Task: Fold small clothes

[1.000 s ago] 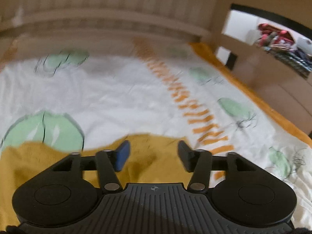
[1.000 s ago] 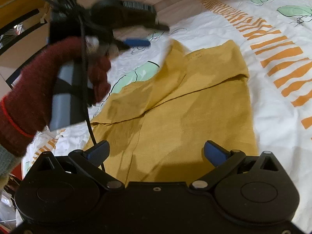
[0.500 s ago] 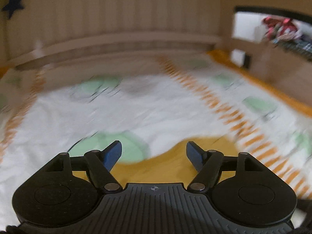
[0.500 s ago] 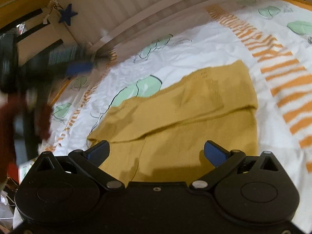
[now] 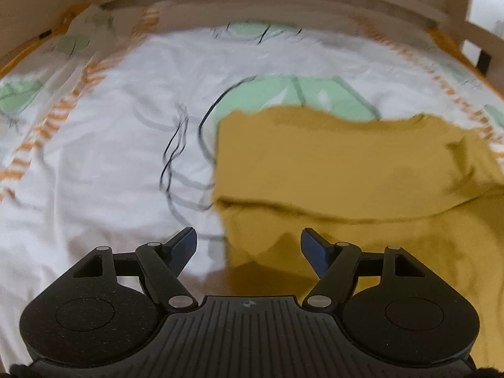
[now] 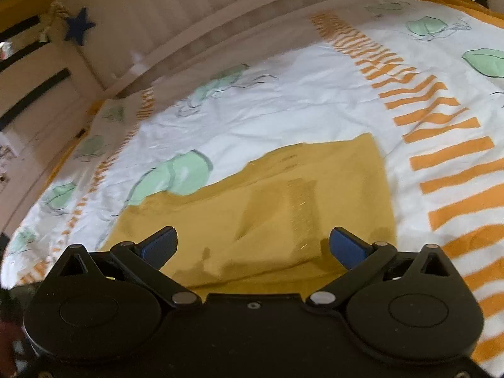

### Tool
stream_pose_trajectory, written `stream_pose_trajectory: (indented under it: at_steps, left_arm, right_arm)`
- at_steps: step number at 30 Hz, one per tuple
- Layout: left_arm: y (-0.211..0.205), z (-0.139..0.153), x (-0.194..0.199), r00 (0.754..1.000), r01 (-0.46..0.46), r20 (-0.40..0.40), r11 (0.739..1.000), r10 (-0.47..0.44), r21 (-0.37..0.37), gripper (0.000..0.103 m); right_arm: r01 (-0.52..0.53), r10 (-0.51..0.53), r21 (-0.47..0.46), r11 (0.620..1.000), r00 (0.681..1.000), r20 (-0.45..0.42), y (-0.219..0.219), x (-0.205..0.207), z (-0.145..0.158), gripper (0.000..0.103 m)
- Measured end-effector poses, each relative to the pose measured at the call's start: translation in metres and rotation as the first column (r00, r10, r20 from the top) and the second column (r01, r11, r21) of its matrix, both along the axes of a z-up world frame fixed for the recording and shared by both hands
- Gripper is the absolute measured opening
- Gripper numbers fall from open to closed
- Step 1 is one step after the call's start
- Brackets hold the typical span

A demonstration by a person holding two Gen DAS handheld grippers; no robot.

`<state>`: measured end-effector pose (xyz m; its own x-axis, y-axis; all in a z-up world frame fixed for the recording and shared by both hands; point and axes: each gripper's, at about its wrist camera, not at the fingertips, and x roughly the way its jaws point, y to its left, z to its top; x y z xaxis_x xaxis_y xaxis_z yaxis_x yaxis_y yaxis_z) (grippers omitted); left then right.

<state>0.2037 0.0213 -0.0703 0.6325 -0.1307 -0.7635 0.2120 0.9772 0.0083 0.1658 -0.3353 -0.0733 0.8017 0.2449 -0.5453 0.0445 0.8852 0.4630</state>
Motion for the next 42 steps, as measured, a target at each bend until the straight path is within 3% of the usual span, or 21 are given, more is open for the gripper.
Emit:
stream_pose_trajectory:
  at_steps: [3, 5, 7, 12, 15, 16, 17, 20, 23, 26, 30, 35, 42]
  left_arm:
    - [0.013, -0.013, 0.005, 0.998, -0.020, -0.059, 0.999, 0.018, -0.038, 0.073]
    - [0.017, -0.015, 0.006, 0.998, -0.024, -0.053, 0.998, 0.021, -0.055, 0.077]
    - [0.015, -0.015, 0.006, 0.999, -0.026, -0.046, 0.999, 0.024, -0.047, 0.078]
    - [0.015, -0.020, 0.005, 0.998, -0.041, -0.043, 0.997, 0.038, -0.064, 0.081]
    - [0.015, -0.023, 0.004, 0.998, -0.043, -0.044, 0.997, 0.041, -0.061, 0.081]
    - [0.015, -0.023, 0.005, 0.998, -0.043, -0.045, 0.997, 0.040, -0.061, 0.081]
    - [0.015, -0.023, 0.005, 0.998, -0.043, -0.045, 0.997, 0.040, -0.062, 0.081]
    - [0.015, -0.021, 0.005, 0.998, -0.043, -0.045, 0.997, 0.040, -0.066, 0.081]
    - [0.016, -0.019, 0.005, 0.999, -0.040, -0.038, 0.997, 0.038, -0.066, 0.081]
    - [0.016, -0.013, 0.000, 0.999, -0.040, -0.031, 0.998, 0.038, -0.057, 0.080]
    - [0.016, 0.007, -0.003, 0.999, -0.037, 0.002, 0.997, 0.038, -0.071, 0.080]
    - [0.000, 0.026, 0.007, 1.000, 0.017, 0.025, 0.997, -0.015, -0.073, 0.080]
    - [-0.026, 0.009, -0.013, 0.992, 0.123, 0.003, 0.991, -0.123, -0.050, 0.080]
  right_arm:
    - [-0.004, 0.004, -0.044, 0.999, 1.000, -0.012, -0.002, 0.009, -0.001, 0.101]
    - [-0.006, 0.005, -0.068, 0.998, 1.000, -0.022, -0.004, 0.014, -0.002, 0.087]
    - [-0.014, 0.011, -0.082, 0.997, 0.999, -0.039, -0.004, 0.019, -0.005, 0.081]
    - [-0.018, 0.010, -0.091, 0.996, 0.996, -0.088, -0.005, 0.033, -0.016, 0.076]
    - [-0.006, -0.007, -0.114, 0.993, 0.993, -0.116, -0.002, 0.038, -0.019, 0.046]
    - [-0.007, -0.009, -0.120, 0.993, 0.992, -0.129, 0.000, 0.040, -0.018, 0.021]
    - [-0.010, -0.007, -0.122, 0.992, 0.990, -0.140, 0.002, 0.042, -0.015, 0.017]
    - [-0.055, 0.046, -0.119, 0.991, 0.996, -0.079, 0.009, 0.036, 0.011, 0.014]
    - [-0.011, 0.012, -0.131, 0.991, 1.000, 0.011, 0.002, 0.015, 0.041, 0.014]
    - [0.057, -0.065, -0.173, 0.983, 0.997, -0.041, -0.017, 0.013, 0.030, 0.014]
    - [0.055, -0.077, -0.172, 0.984, 0.989, -0.126, -0.031, 0.019, -0.002, 0.015]
    - [0.053, -0.072, -0.145, 0.988, 0.990, -0.125, -0.027, 0.016, -0.006, 0.015]
    - [0.015, -0.015, 0.000, 1.000, 0.999, 0.030, -0.013, 0.026, 0.059, 0.016]
